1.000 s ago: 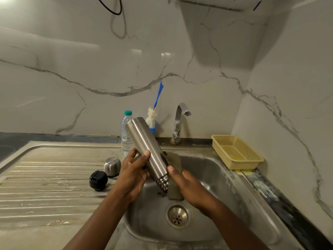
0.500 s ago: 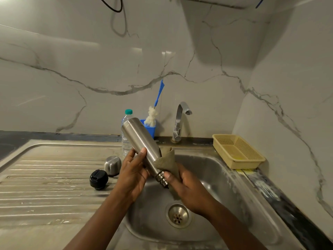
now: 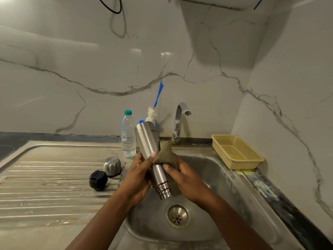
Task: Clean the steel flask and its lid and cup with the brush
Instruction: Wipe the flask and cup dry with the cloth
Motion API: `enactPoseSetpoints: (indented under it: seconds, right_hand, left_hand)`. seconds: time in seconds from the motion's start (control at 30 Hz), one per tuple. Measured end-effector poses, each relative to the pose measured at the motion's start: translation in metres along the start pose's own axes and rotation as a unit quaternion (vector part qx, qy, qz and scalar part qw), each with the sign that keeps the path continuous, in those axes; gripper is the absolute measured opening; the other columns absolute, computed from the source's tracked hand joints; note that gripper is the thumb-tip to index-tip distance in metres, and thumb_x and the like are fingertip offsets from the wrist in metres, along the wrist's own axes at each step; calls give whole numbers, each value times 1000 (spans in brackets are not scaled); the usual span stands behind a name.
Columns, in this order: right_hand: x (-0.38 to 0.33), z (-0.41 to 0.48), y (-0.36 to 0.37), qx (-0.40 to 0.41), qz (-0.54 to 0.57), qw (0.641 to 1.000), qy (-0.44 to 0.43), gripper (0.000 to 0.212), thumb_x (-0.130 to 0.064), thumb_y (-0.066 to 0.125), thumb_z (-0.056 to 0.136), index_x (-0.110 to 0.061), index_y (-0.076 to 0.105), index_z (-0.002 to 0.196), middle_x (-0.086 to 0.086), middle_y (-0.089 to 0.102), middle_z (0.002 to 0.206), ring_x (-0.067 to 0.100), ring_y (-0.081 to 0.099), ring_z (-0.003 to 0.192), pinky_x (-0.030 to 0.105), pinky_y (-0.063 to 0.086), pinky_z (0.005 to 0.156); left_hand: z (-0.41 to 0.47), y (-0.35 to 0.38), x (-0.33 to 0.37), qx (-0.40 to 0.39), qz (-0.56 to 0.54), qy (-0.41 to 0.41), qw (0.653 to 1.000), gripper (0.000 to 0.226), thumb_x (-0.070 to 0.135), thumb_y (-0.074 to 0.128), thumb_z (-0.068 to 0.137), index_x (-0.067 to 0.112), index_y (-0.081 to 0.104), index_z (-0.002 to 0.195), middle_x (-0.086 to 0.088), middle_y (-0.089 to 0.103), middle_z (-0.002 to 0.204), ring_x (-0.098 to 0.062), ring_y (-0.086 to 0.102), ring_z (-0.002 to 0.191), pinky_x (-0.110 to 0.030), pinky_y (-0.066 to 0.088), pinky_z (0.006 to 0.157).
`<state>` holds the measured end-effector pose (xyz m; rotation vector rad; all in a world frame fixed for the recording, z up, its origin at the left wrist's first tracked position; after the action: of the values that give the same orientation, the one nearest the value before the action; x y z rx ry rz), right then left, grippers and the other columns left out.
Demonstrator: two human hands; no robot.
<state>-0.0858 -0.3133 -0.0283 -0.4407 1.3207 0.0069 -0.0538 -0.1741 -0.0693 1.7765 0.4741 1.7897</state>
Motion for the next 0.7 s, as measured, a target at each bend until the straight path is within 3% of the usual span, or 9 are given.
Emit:
enactPoseSetpoints:
  seconds: [0.13, 0.3, 0.4, 0.47, 0.57, 0.7]
  right_hand:
    - [-9, 11, -5, 13, 17, 1000, -9, 36, -30, 54, 107, -46, 53, 139, -17, 69, 121, -5, 68, 105, 11, 53, 79]
    - [-21, 30, -14, 48, 41, 998, -22, 35, -33, 54, 106, -44, 55, 140, -15, 67, 129, 4, 66, 115, 25, 53, 92]
    - [-33, 45, -21, 70, 32, 996, -34, 40, -35, 54, 106, -46, 52, 145, -10, 63, 138, 10, 61, 125, 34, 50, 103]
    - [-43, 56, -30, 78, 25, 996, -37, 31, -33, 54, 107, -44, 58, 135, -11, 67, 128, 11, 64, 120, 31, 52, 99]
    - [-59, 68, -43, 48, -17, 999, -20, 23, -35, 55, 106, -34, 67, 125, -8, 73, 115, 9, 69, 107, 27, 54, 89]
    - [-74, 81, -52, -32, -95, 995, -5, 24, -37, 56, 104, -30, 73, 119, -7, 75, 111, 9, 71, 104, 31, 57, 92]
  left_hand:
    - [-1, -3, 0, -12, 32, -1, 999, 63, 26, 79, 86, 24, 51, 142, -23, 69, 131, -34, 73, 110, -46, 63, 84]
    - [-2, 0, 0, -47, 78, -8, 996, 48, 17, 76, 95, 20, 61, 141, -19, 73, 125, -35, 72, 113, -59, 54, 103]
    - [-5, 5, -2, -72, 111, -16, 991, 49, 14, 74, 96, 21, 61, 143, -18, 73, 127, -36, 71, 116, -58, 54, 104]
    - [-8, 8, -1, -90, 123, -18, 988, 54, 16, 77, 92, 22, 62, 143, -18, 72, 129, -35, 71, 118, -55, 58, 102]
    - [-9, 9, -1, -104, 131, -22, 986, 56, 15, 76, 88, 22, 62, 142, -18, 72, 129, -34, 70, 119, -54, 58, 102]
    - [-8, 6, 0, -115, 137, -22, 984, 55, 14, 76, 86, 21, 65, 139, -21, 70, 131, -33, 70, 118, -55, 56, 102]
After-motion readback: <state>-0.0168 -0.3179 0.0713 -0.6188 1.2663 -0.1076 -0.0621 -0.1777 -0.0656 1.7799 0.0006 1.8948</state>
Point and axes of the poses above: each hand's wrist, its own z-axis towards the middle knuckle, its own y-axis out of the palm, x = y × z, the point moved 6 cm from there along z, towards the middle knuckle
